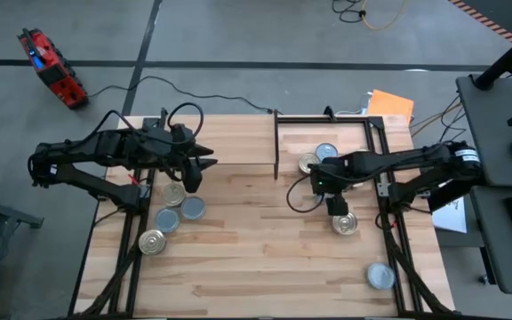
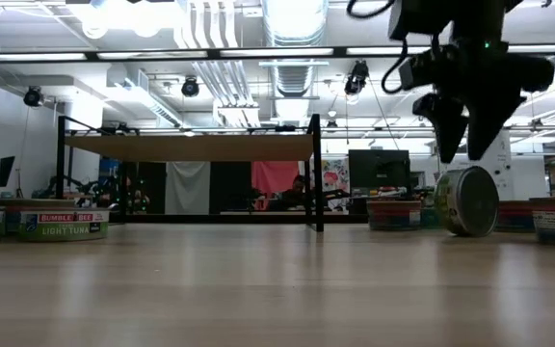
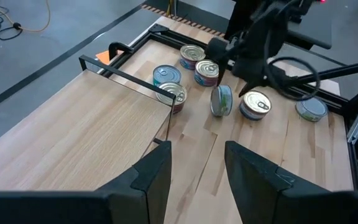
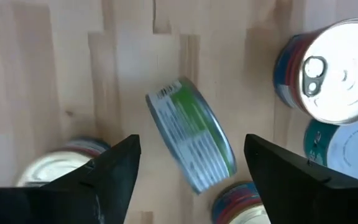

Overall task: Stack canned seafood by type on shelf
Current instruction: Put the green tuna can on the shelf

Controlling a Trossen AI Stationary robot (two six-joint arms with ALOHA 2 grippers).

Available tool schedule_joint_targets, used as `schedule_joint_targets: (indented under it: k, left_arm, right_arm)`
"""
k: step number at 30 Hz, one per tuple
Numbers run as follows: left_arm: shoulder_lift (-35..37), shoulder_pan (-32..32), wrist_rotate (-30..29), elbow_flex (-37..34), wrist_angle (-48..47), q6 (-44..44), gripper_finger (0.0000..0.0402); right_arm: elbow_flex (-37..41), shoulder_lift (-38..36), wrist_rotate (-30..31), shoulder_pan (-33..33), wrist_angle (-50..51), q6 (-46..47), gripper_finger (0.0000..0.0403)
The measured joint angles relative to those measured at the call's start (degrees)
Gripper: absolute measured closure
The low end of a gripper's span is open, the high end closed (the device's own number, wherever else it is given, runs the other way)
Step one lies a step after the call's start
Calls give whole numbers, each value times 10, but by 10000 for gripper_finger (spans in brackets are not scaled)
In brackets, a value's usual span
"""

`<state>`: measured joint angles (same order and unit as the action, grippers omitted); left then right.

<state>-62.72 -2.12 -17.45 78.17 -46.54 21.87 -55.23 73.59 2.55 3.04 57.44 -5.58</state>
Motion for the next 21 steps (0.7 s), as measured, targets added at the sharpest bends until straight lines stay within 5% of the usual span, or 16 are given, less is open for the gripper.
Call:
schedule_joint_targets:
  k: [9, 18, 21]
  left_arm:
    - [0, 0, 0, 0, 2, -2, 267]
    - [0, 0, 0, 0, 2, -4, 267]
    - [0, 0, 0, 0, 3, -9, 267]
  right_arm:
    - [3, 93, -19, 29, 17, -80, 141]
    - [-2, 86, -74, 36, 21, -70, 273]
    - [-19, 73, -80, 42, 23, -47, 270]
